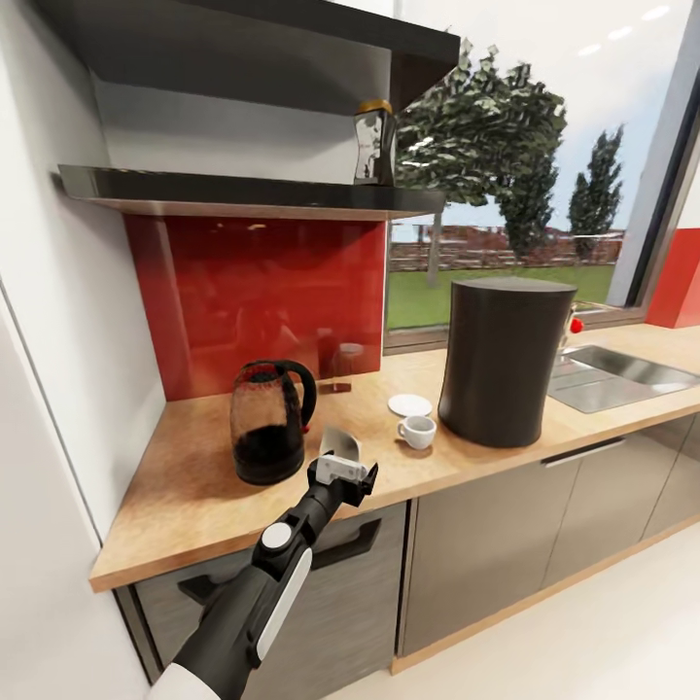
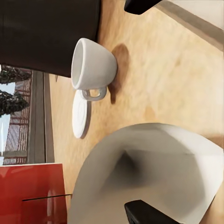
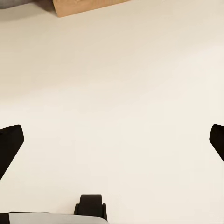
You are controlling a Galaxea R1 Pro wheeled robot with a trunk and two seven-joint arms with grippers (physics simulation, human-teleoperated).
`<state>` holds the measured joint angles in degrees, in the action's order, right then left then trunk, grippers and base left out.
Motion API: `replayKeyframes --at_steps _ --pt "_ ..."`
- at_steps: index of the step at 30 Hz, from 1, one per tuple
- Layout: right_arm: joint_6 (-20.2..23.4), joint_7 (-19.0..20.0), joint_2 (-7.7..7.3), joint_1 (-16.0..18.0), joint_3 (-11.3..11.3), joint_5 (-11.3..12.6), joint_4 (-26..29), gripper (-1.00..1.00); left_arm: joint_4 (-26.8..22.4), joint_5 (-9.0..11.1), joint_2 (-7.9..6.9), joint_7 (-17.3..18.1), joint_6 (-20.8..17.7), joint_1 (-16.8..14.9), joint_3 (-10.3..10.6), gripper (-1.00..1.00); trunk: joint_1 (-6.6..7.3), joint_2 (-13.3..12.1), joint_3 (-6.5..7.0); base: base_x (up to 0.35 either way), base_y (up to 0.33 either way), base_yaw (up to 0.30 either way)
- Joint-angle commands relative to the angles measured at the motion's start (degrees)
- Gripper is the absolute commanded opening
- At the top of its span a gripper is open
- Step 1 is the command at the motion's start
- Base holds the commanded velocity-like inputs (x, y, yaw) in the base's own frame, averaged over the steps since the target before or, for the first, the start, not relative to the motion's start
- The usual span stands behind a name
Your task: Set up a coffee station on the kitchen countertop: keep the coffee maker on the countertop, move the bottle of coffee from the kitchen shelf to the counter next to the coffee maker, place a paper coffee filter on top of the coffee maker, put the saucer next to the coffee maker with the coffee cup on the saucer, and place the electric kettle next to the coffee maker.
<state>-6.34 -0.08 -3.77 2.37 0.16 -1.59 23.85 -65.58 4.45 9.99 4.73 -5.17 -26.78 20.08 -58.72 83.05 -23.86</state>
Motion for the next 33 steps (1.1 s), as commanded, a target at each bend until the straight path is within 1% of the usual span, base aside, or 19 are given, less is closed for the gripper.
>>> replayKeyframes --at_steps 1,23,33 --pt "-0.17 -0.01 -0.01 0.05 0.01 -0.16 -0.03 1.0 -0.05 0.47 0.01 0.19 -0.37 -0.03 -0.04 1.0 -0.01 0.03 -0.07 0.123 -0.002 0.0" --pt "-0.17 -0.01 -0.01 0.05 0.01 -0.16 -0.03 1.0 3.34 0.47 0.01 0.19 -0.03 -0.03 0.26 1.0 -0.01 0.03 -0.07 0.02 0.0 0.0" --pt "-0.17 -0.01 -0.01 0.04 0.01 -0.16 -0.03 1.0 3.94 0.47 0.01 0.19 2.12 -0.03 0.39 1.0 -0.01 0.03 -0.07 0.014 0.0 0.0"
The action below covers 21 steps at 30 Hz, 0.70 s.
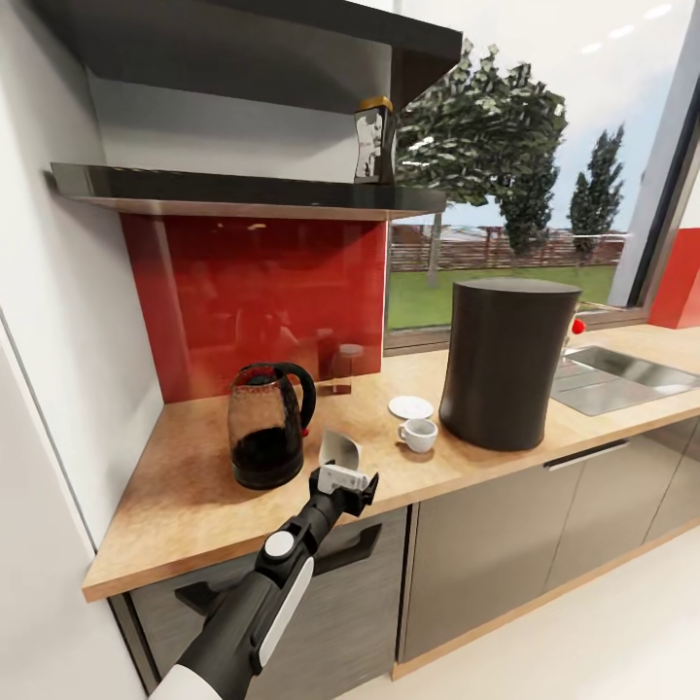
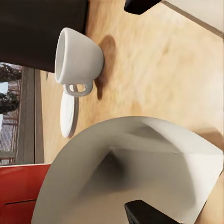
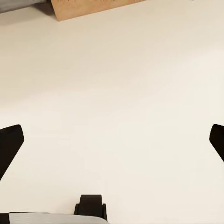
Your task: Set up a coffee station on the kitchen countertop: keep the coffee maker on the countertop, move the bottle of coffee from the kitchen shelf to the counter next to the coffee maker, place a paper coffee filter on top of the coffee maker, put the saucer next to the coffee maker with the coffee cup on the saucer, and place the electric kettle next to the coffee maker.
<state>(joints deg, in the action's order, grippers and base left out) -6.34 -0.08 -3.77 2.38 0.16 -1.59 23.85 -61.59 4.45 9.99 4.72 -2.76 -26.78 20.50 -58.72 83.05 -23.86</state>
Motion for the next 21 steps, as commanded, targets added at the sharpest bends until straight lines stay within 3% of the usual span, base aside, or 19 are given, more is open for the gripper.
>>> replayKeyframes --at_steps 1,21 --pt "-0.17 -0.01 -0.01 0.03 0.01 -0.16 -0.03 1.0 -0.05 0.47 0.01 0.2 -0.26 -0.03 -0.03 1.0 -0.01 0.03 -0.06 0.076 0.0 0.0" --pt "-0.17 -0.01 -0.01 0.03 0.01 -0.16 -0.03 1.0 -0.03 0.47 0.01 0.2 -0.14 -0.03 -0.11 1.0 -0.01 0.03 -0.06 0.066 0.0 0.0"
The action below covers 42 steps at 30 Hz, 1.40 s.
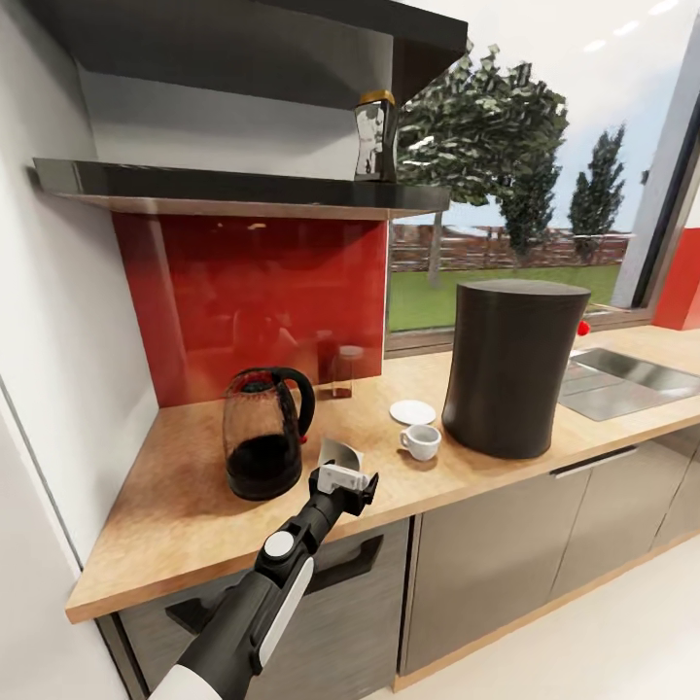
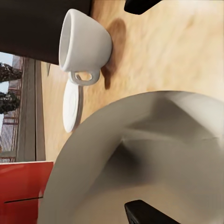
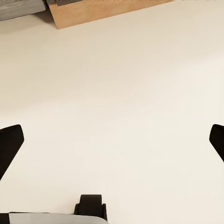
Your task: Set up a coffee station on the kitchen countertop: keep the coffee maker on the countertop, move the bottle of coffee from the kitchen shelf to the counter next to the coffee maker, place a paper coffee filter on top of the coffee maker, put the saucer next to the coffee maker with the coffee cup on the saucer, and place the electric kettle next to the coffee maker.
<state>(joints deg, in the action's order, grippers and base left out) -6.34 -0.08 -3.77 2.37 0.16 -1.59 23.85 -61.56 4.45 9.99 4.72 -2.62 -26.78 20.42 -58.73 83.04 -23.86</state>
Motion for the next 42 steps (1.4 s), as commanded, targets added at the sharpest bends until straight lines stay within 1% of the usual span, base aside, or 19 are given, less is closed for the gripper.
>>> replayKeyframes --at_steps 1,12,42 --pt "-0.17 -0.01 -0.01 0.03 0.01 -0.16 -0.03 1.0 -0.05 0.47 0.01 0.2 -0.28 -0.03 -0.03 1.0 0.0 0.03 -0.06 0.022 0.0 0.0" --pt "-0.17 -0.01 -0.01 0.04 0.01 -0.16 -0.03 1.0 -0.05 0.47 0.01 0.2 -0.28 -0.03 -0.03 1.0 0.0 0.03 -0.06 0.006 -0.074 0.0" --pt "-0.17 -0.01 -0.01 0.04 0.01 -0.16 -0.03 1.0 0.08 0.47 0.01 0.2 -0.28 -0.03 -0.12 1.0 0.0 0.03 -0.06 0.0 -0.012 0.0"
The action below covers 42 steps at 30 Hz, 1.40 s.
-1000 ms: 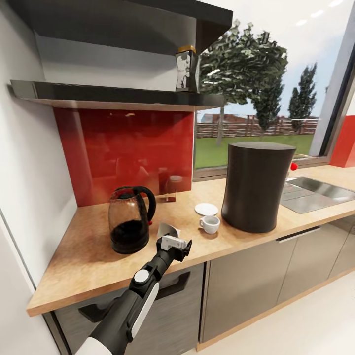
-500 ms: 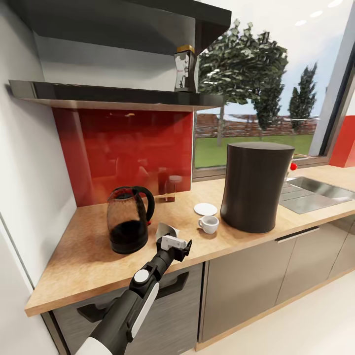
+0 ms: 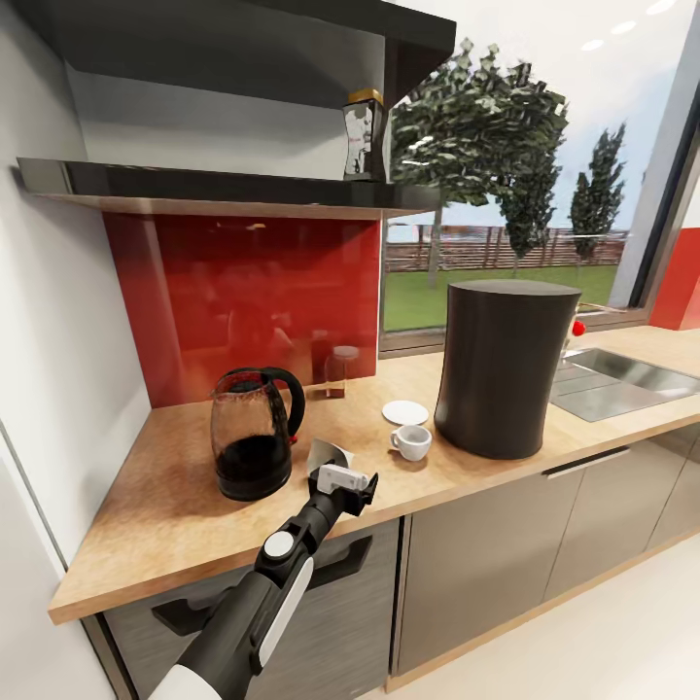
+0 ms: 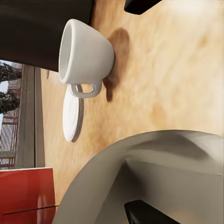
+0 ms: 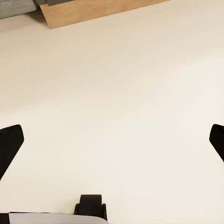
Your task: Set up a coffee station on the kitchen countertop: keep the coffee maker on the countertop, move the bottle of coffee from the kitchen shelf to the counter next to the coffee maker, place a paper coffee filter on top of the coffee maker, put the saucer next to the coffee maker with the coffee cup on the saucer, and place the electric kettle next to the coffee maker.
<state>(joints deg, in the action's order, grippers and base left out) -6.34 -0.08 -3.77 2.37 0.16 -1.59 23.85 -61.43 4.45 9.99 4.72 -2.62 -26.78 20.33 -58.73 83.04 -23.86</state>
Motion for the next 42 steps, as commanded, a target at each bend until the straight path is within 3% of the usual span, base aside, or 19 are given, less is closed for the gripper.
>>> replayKeyframes --at_steps 1,42 --pt "-0.17 -0.01 -0.01 0.03 0.01 -0.16 -0.03 1.0 -0.02 0.47 0.01 0.2 -0.28 -0.03 -0.03 1.0 0.0 0.04 -0.06 0.0 0.0 0.0" --pt "-0.12 -0.01 -0.05 0.03 0.14 -0.34 -0.03 1.0 1.37 0.43 0.01 0.03 0.36 -0.03 0.82 1.0 0.0 0.04 -0.06 0.0 0.0 0.0"
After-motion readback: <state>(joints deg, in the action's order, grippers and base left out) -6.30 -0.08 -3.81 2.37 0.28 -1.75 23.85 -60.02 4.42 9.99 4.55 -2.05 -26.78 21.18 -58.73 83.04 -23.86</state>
